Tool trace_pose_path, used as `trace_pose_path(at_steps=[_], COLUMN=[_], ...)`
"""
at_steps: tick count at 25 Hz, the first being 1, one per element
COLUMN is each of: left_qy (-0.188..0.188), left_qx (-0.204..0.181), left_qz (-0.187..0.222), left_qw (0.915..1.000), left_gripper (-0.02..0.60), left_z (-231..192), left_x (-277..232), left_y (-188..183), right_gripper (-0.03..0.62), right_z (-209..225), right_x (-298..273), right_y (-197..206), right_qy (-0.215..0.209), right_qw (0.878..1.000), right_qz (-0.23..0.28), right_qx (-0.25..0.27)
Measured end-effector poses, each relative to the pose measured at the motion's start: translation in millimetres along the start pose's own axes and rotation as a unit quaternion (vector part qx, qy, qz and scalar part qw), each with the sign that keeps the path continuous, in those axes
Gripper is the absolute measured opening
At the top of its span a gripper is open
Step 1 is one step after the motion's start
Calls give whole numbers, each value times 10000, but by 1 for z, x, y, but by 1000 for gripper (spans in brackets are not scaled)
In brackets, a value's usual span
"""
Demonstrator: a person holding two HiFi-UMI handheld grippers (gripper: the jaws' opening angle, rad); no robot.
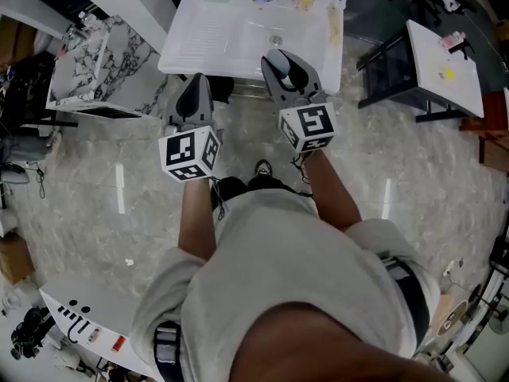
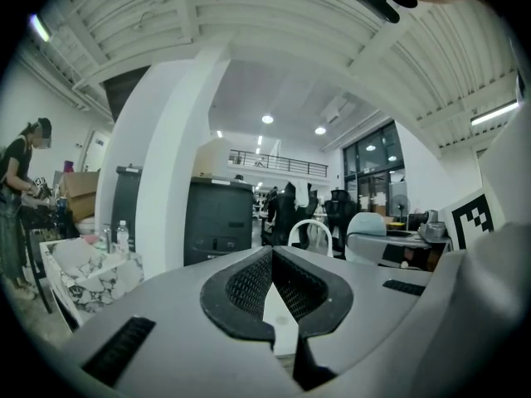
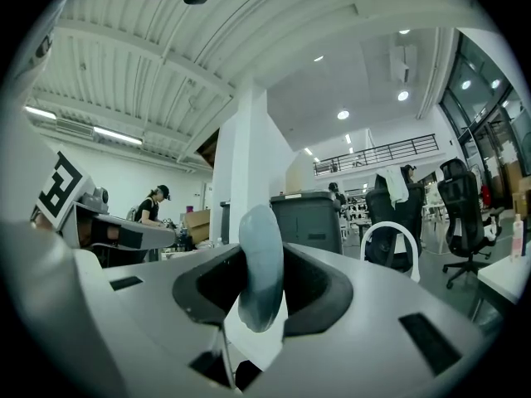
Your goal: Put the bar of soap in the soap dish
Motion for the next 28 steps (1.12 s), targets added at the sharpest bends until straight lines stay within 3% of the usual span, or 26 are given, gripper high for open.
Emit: trace_pose_path(at_steps=[12,28], left_qy=[310,1010], left_qx=[153,284], left_qz=[-107,-203], left_qw=[9993,9943], left_gripper=[18,18], left_z=[-52,-184], left_x=[-73,-174], left_y=[11,-4], right_gripper=[117,117], right_z=[13,-14], right_x=[-72,-217], right_y=[22,28], right_qy=[160,627], right_qw=[9995,9961], right_qz=[-264,-561], right_qx=[36,260])
Point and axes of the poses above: the fingertips, and each gripper's own axes: x backward along the fingers, z to its right, y out of its underside, the point moved 5 cm from there along x, backward along the fingers, and after that the axes turned 12 degrees about y, right-handed, at the moved point
